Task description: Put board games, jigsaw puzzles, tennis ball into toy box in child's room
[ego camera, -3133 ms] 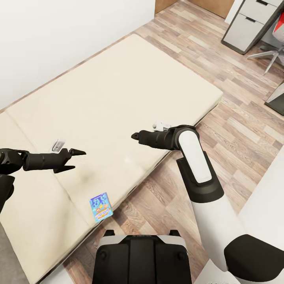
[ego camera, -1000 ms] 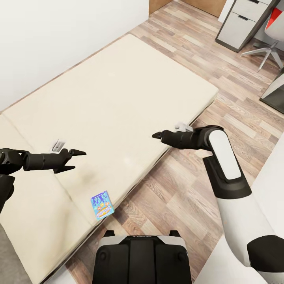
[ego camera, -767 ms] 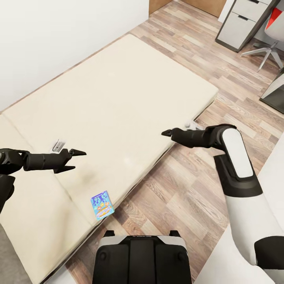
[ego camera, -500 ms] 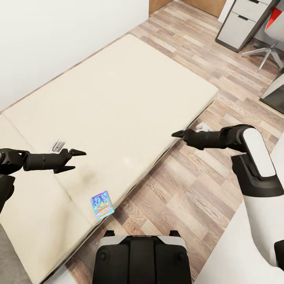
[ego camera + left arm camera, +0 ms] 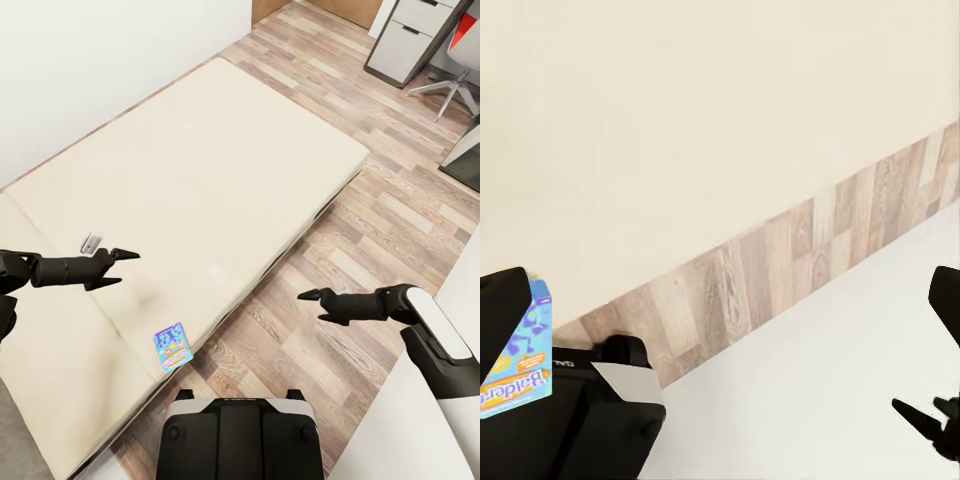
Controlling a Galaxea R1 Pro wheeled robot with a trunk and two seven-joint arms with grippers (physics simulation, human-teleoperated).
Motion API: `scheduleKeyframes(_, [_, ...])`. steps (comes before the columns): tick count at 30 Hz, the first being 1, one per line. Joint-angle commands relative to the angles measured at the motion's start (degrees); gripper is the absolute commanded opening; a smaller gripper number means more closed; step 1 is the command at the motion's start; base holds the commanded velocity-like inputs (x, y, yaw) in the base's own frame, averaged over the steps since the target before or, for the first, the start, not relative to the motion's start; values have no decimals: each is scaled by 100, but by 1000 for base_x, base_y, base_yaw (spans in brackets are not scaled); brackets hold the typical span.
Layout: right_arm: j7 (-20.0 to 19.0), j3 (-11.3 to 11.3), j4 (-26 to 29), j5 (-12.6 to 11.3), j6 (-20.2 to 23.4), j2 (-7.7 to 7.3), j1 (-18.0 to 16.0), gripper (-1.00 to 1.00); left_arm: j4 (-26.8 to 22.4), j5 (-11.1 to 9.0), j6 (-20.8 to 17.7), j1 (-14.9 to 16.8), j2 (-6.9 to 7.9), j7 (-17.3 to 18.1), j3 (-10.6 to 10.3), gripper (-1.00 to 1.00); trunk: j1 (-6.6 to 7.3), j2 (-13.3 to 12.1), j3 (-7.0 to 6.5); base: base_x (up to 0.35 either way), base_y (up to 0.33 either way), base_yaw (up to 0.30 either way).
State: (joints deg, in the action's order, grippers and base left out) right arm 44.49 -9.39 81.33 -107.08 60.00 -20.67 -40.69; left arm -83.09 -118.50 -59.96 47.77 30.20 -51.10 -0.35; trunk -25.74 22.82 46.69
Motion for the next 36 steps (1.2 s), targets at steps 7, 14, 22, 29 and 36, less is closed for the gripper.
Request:
scheduleKeyframes(7, [-225,-334,-403,-16,0,-39,453,100,-64,-70,-4,13,103,-56,132,100,-4,10,7,0,0,0])
scheduleKeyframes(14, [-313,-1069,-1064,135,0,236,551,100,-113,-91,-4,59,131,347,154,100,-4,10,7,0,0,0])
scheduleKeyframes(22, [-334,-1296,-1127,1327,0,927,562,100,-119,-108,-4,73,126,971,111,100,-4,10,7,0,0,0])
scheduleKeyframes(29, [-677,-1047,-1077,1717,0,1097,563,100,-120,-111,-4,70,126,1232,85,100,-70,130,61,0,0,0])
scheduleKeyframes(36, [-1707,-913,-1461,1825,0,1099,563,100,-124,-112,-4,60,126,1288,76,100,-223,411,186,0,0,0])
